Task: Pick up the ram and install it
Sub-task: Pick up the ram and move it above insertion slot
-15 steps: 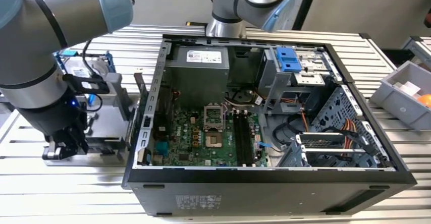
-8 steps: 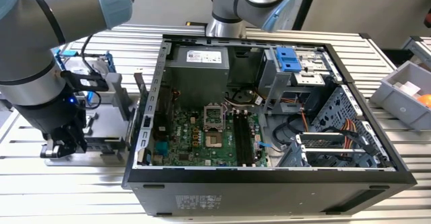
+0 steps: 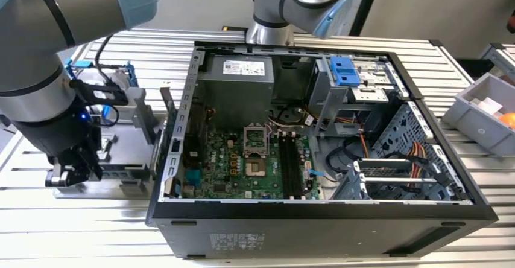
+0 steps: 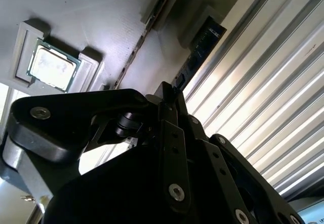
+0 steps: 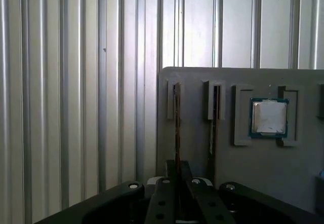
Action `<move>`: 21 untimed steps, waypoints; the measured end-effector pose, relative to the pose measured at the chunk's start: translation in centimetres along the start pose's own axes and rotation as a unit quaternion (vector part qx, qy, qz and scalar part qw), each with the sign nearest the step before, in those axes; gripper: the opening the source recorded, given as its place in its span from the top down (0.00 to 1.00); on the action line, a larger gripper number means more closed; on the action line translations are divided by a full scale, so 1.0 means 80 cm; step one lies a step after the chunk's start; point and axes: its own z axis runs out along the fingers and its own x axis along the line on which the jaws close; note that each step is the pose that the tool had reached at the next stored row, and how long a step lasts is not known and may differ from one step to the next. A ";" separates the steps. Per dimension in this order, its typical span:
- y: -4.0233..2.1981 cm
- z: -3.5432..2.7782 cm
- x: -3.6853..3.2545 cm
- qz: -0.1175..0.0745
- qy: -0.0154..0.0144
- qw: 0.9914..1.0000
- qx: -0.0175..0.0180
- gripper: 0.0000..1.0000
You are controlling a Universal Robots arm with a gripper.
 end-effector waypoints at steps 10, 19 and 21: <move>0.0004 -0.0157 0.0000 0.000 0.001 1.000 0.000 1.00; 0.0008 -0.0294 0.0000 0.000 0.004 1.000 0.000 1.00; 0.0009 -0.0328 0.0000 0.000 0.005 1.000 0.000 1.00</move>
